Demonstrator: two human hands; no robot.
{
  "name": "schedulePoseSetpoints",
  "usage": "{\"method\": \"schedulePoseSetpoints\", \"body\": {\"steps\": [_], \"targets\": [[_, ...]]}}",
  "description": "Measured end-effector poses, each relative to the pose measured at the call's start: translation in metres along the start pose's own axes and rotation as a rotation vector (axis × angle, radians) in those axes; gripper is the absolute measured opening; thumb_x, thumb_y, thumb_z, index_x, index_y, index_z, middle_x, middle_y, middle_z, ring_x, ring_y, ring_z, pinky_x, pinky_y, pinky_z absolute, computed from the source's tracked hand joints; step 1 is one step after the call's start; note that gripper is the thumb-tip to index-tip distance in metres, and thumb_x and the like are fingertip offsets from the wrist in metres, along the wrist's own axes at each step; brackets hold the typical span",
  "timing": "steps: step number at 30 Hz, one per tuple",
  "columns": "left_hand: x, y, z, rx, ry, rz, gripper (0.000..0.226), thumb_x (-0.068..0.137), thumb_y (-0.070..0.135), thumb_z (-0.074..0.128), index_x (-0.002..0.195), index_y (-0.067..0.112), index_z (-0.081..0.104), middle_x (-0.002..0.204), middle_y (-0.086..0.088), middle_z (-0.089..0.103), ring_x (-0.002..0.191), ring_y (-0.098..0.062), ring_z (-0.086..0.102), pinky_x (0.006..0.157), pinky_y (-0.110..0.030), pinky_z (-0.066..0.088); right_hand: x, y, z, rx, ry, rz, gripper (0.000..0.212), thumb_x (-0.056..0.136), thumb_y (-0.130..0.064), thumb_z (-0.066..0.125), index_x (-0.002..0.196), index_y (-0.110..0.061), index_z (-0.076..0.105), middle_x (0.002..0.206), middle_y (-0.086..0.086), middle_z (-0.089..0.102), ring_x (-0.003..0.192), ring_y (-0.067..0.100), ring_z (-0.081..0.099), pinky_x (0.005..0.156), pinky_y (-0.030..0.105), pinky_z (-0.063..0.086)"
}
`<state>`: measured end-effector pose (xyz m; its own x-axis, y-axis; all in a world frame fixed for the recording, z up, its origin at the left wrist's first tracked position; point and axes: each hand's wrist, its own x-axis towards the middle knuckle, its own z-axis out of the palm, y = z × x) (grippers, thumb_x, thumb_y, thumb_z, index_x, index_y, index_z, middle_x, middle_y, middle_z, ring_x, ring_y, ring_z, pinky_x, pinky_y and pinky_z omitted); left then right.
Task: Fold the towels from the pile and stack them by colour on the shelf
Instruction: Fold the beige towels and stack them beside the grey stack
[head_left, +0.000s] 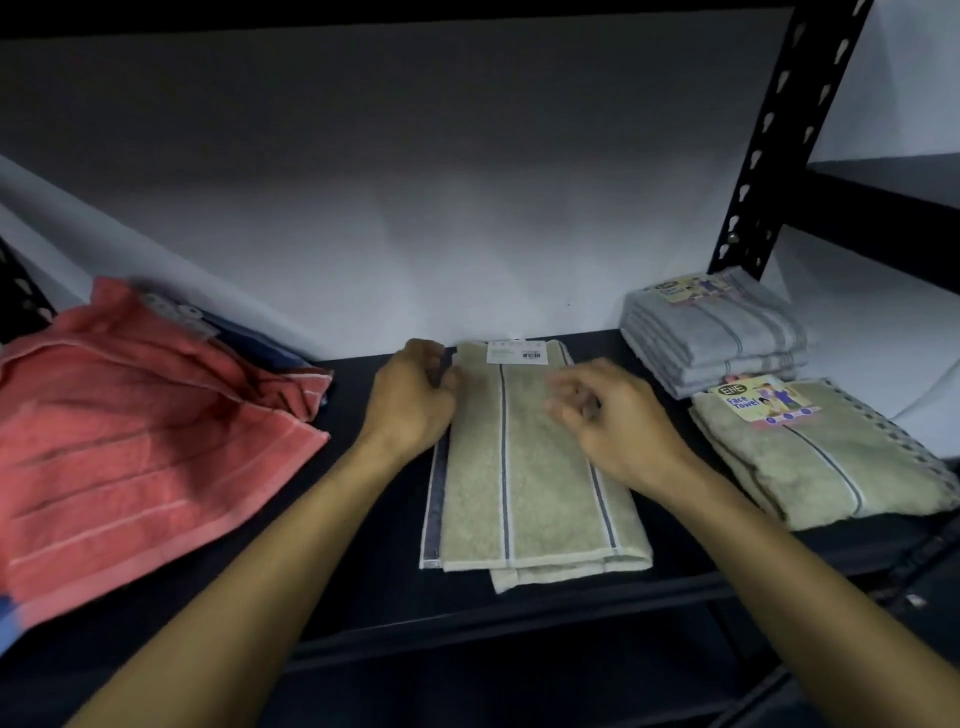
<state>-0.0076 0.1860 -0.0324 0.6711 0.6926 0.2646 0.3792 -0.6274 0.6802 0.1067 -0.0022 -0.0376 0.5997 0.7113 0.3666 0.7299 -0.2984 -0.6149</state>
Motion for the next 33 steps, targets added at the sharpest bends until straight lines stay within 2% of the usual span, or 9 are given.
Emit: {"method": "schedulePoseSetpoints", "body": {"steps": [4, 6, 9, 14, 21, 24, 27, 31, 33], "targets": [[-0.077, 0.007, -0.018, -0.047, -0.015, 0.48, 0.006, 0.091, 0.033, 0.063, 0.092, 0.029, 0.067, 0.085, 0.017, 0.066, 0.077, -0.001, 0.062, 0.068, -0.03, 0.055, -0.049, -0.014, -0.016, -0.191, -0.315, -0.302, 0.06, 0.069, -0.078, 0.056, 0.113, -0.038, 0.064, 0.1, -0.023, 0.057, 0.099, -0.005, 0.048, 0.077, 0.017, 0.04], [-0.112, 0.002, -0.021, 0.1, -0.091, 0.726, 0.01, 0.092, 0.036, 0.064, 0.089, 0.027, 0.067, 0.083, 0.015, 0.063, 0.075, -0.003, 0.058, 0.059, -0.03, 0.052, -0.058, -0.005, -0.014, -0.346, -0.364, -0.352, 0.062, 0.069, -0.08, 0.051, 0.115, -0.04, 0.063, 0.103, -0.023, 0.055, 0.1, -0.004, 0.044, 0.075, 0.017, 0.038], [-0.143, -0.014, -0.017, 0.33, -0.148, 0.911, 0.018, 0.095, 0.037, 0.062, 0.088, 0.022, 0.07, 0.086, 0.01, 0.062, 0.077, -0.01, 0.058, 0.051, -0.029, 0.048, -0.063, 0.003, -0.015, -0.284, -0.337, -0.339, 0.033, 0.083, -0.062, 0.055, 0.102, -0.038, 0.069, 0.095, -0.024, 0.057, 0.094, -0.007, 0.047, 0.075, 0.022, 0.045], [-0.154, -0.025, -0.009, 0.456, -0.102, 0.995, 0.019, 0.098, 0.031, 0.059, 0.1, 0.017, 0.072, 0.102, 0.004, 0.064, 0.085, -0.012, 0.06, 0.057, -0.028, 0.053, -0.063, -0.004, -0.016, -0.083, -0.137, -0.207, 0.007, 0.089, -0.037, 0.064, 0.085, -0.031, 0.066, 0.08, -0.021, 0.058, 0.078, 0.003, 0.056, 0.064, 0.013, 0.04], [-0.155, -0.02, -0.003, 0.507, -0.105, 0.949, 0.022, 0.102, 0.025, 0.051, 0.103, 0.016, 0.071, 0.1, 0.004, 0.067, 0.081, -0.013, 0.061, 0.056, -0.028, 0.053, -0.049, 0.008, -0.018, 0.246, 0.327, 0.136, 0.013, 0.09, -0.016, 0.064, 0.082, -0.027, 0.061, 0.075, -0.004, 0.065, 0.064, 0.011, 0.057, 0.064, 0.021, 0.047], [-0.157, -0.02, 0.0, 0.494, -0.101, 0.909, 0.021, 0.102, 0.024, 0.053, 0.1, 0.015, 0.073, 0.095, 0.005, 0.066, 0.078, -0.012, 0.059, 0.057, -0.028, 0.053, -0.053, 0.021, -0.031, 0.055, 0.4, 0.274, 0.008, 0.09, -0.013, 0.061, 0.098, -0.016, 0.063, 0.082, 0.005, 0.067, 0.068, 0.02, 0.057, 0.068, 0.029, 0.045], [-0.162, -0.019, 0.001, 0.501, -0.087, 0.88, 0.008, 0.092, 0.015, 0.065, 0.095, 0.016, 0.072, 0.093, 0.005, 0.064, 0.079, -0.012, 0.056, 0.054, -0.027, 0.05, -0.064, 0.03, -0.036, -0.445, 0.197, 0.409, 0.038, 0.089, -0.017, 0.06, 0.126, -0.008, 0.055, 0.113, 0.016, 0.061, 0.1, 0.035, 0.056, 0.071, 0.038, 0.043], [-0.169, -0.015, 0.004, 0.508, -0.076, 0.789, 0.021, 0.071, 0.006, 0.079, 0.087, 0.017, 0.071, 0.086, 0.005, 0.056, 0.073, -0.011, 0.05, 0.047, -0.023, 0.043, -0.075, 0.011, -0.03, -0.508, -0.019, -0.166, 0.063, 0.074, -0.012, 0.058, 0.135, -0.024, 0.048, 0.136, 0.005, 0.044, 0.127, 0.028, 0.042, 0.086, 0.043, 0.052], [-0.171, -0.014, 0.004, 0.516, -0.077, 0.774, 0.02, 0.07, 0.004, 0.079, 0.084, 0.016, 0.07, 0.081, 0.005, 0.055, 0.07, -0.011, 0.049, 0.044, -0.022, 0.04, -0.074, 0.005, -0.023, -0.496, -0.192, -0.427, 0.058, 0.077, -0.017, 0.055, 0.134, -0.03, 0.049, 0.146, 0.002, 0.038, 0.14, 0.023, 0.03, 0.11, 0.043, 0.032]]}}
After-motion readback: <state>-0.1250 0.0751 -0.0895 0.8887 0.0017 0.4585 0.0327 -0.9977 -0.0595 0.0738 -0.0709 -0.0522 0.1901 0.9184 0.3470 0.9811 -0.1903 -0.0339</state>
